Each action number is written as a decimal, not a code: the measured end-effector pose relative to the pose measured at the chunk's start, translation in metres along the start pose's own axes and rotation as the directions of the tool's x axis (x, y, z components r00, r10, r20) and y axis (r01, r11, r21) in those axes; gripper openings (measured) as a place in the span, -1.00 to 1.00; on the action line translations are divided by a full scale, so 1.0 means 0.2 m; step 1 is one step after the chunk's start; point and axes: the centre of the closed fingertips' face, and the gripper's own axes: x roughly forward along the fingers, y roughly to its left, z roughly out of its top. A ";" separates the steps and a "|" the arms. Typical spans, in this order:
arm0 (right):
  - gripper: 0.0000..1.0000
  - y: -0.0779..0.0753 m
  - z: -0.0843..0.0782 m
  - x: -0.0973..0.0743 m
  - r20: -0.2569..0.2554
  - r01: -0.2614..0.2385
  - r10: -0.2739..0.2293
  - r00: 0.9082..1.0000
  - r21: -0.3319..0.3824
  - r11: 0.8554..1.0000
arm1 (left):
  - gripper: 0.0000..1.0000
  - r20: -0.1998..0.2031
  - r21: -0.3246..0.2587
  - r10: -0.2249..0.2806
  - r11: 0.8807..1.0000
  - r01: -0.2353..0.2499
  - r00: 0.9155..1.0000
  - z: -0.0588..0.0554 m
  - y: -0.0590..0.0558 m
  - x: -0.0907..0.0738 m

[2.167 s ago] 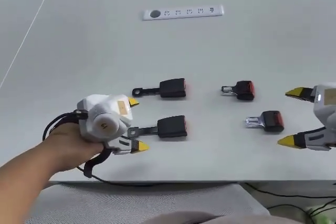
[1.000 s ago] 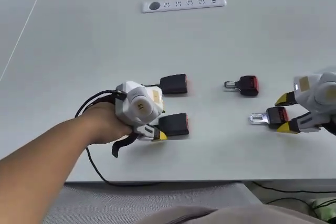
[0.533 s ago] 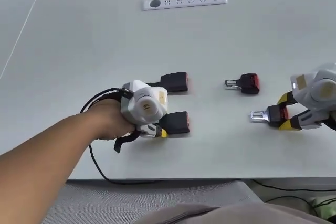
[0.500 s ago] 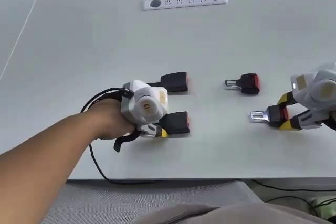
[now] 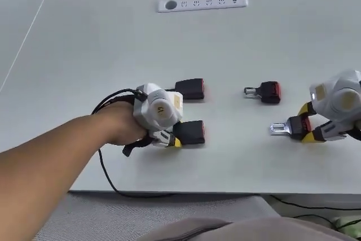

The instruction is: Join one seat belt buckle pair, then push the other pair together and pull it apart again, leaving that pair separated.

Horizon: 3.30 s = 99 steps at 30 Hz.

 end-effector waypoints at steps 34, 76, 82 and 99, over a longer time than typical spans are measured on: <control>-0.32 0.02 0.07 0.01 0.016 0.000 -0.001 1.000 0.033 0.999 | -0.36 -0.035 0.005 0.014 1.000 -0.013 0.999 0.00 0.00 0.00; -0.34 0.03 0.63 0.23 0.132 0.030 -0.027 0.991 -0.026 0.999 | -0.36 -0.069 0.042 -0.005 0.999 0.008 0.998 0.01 -0.01 0.01; -0.34 0.01 0.68 0.26 0.139 0.038 -0.034 0.990 -0.031 0.999 | -0.36 -0.076 0.039 -0.007 0.999 0.010 0.997 0.00 -0.01 0.01; -0.35 0.03 0.75 0.28 0.152 0.028 -0.021 0.988 -0.040 0.999 | -0.36 -0.098 0.042 -0.012 0.999 0.016 0.995 0.00 -0.01 0.01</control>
